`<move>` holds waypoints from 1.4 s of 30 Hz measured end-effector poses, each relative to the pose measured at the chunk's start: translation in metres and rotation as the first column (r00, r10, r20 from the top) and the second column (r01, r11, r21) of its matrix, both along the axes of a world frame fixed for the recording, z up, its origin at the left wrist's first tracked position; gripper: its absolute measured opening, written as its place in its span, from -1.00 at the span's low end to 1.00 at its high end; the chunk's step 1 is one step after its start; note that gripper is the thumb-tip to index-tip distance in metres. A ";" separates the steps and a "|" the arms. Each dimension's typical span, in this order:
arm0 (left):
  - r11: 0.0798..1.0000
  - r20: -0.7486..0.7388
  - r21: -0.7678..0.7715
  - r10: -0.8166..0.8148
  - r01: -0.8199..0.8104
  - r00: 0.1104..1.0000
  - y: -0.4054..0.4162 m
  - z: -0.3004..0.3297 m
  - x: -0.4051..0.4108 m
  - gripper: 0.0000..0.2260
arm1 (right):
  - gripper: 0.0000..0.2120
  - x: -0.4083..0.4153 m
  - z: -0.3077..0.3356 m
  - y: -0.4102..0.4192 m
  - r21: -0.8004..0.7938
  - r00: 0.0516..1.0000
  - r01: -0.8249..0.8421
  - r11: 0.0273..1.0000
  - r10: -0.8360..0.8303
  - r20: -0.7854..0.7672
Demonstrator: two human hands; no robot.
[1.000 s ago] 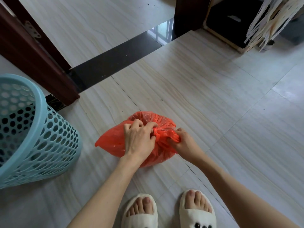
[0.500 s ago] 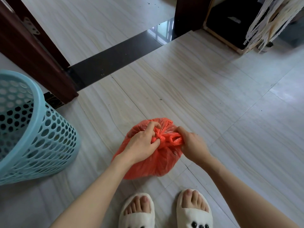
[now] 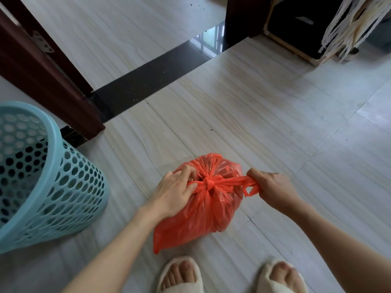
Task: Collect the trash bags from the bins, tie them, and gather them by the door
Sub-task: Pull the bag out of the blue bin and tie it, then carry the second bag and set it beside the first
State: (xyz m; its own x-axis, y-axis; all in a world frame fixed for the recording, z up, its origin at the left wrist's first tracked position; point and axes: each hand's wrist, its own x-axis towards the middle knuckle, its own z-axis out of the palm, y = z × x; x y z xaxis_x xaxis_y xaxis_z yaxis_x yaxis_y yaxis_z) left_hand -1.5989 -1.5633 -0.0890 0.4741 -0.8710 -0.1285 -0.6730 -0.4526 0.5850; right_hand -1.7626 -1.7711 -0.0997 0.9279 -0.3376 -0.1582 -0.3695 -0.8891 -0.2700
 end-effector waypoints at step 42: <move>0.945 0.122 0.243 -0.251 0.217 0.960 -0.375 0.627 -0.218 -0.55 | -0.79 -0.229 0.635 -0.213 0.663 0.278 0.748 0.025 -0.919 -0.280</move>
State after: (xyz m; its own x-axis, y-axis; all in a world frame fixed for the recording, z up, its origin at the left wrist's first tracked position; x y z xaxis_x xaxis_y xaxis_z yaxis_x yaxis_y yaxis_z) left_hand -1.8165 -1.9379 0.5381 0.2891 -0.9162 -0.2776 -0.8473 -0.3798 0.3712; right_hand -1.9917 -1.9840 0.5356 0.1007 -0.7987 -0.5933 -0.6054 0.4241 -0.6736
